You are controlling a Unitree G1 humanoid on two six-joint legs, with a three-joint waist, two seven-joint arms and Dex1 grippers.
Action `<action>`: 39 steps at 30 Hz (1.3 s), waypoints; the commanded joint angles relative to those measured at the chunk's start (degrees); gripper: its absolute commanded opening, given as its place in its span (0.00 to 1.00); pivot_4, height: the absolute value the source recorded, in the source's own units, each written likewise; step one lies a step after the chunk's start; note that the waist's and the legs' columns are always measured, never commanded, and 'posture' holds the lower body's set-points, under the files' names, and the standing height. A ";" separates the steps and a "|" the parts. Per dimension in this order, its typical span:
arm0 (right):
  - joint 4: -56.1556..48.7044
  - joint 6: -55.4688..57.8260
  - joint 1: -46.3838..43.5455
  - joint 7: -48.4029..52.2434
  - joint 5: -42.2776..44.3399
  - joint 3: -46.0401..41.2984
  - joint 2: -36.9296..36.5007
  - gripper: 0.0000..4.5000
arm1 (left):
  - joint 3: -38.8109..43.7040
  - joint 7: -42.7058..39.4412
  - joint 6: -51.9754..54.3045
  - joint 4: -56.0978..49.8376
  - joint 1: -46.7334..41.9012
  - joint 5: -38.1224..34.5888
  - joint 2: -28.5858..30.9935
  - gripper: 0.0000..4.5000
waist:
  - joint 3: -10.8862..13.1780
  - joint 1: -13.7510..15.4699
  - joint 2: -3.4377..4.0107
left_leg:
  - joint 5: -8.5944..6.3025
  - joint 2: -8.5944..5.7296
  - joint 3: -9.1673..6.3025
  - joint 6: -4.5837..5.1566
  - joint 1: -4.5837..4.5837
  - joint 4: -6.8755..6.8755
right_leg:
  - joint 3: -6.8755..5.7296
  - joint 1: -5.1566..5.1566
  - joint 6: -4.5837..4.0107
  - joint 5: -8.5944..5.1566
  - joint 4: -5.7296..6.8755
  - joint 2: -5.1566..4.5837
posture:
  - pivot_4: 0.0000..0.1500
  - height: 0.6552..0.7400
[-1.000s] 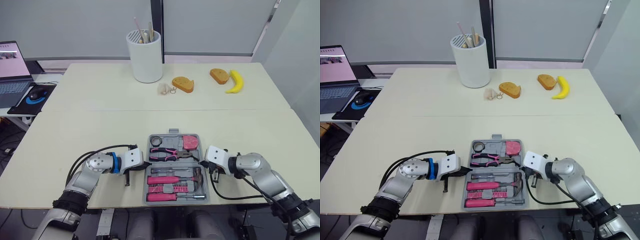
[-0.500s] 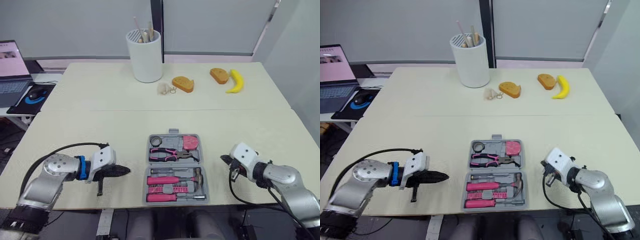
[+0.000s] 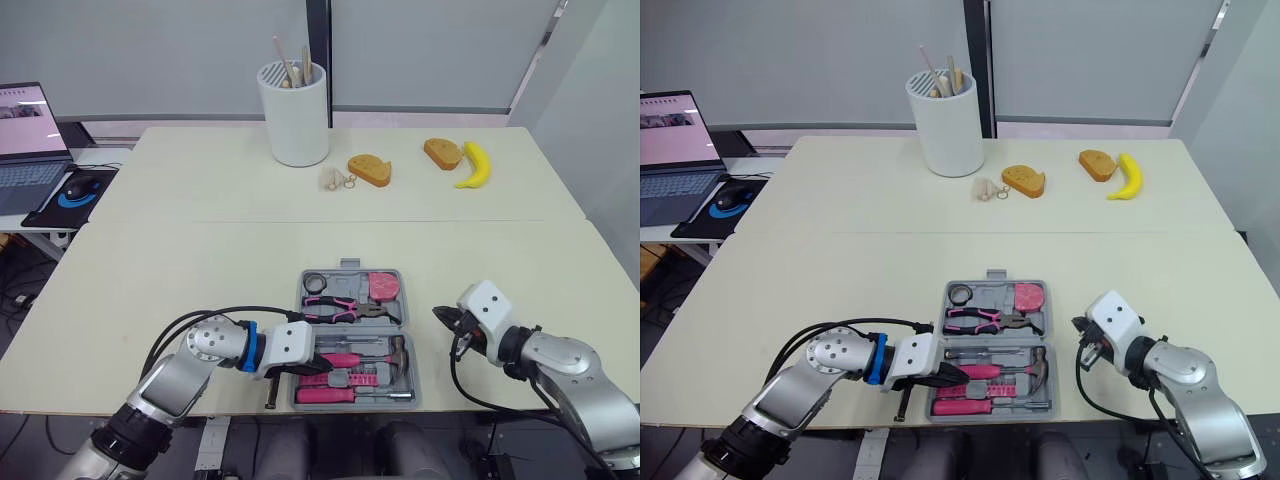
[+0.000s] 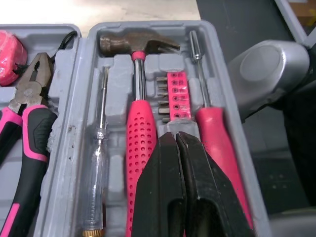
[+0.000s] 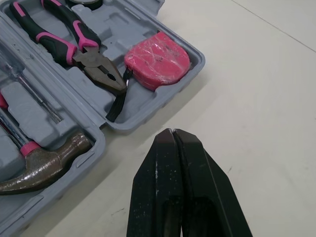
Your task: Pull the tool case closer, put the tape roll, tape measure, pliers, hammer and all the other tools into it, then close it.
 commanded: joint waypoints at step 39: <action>34.85 36.73 -38.19 -14.92 12.72 -6.58 18.17 0.99 | -8.88 1.43 -5.27 8.23 -2.91 10.45 -2.28 0.00 | -0.09 -0.56 0.12 | 0.01 -0.05 0.02 0.02 0.06 0.00 | 0.03 0.00 -0.01 0.01 0.09 -0.01 | 1.00 1.00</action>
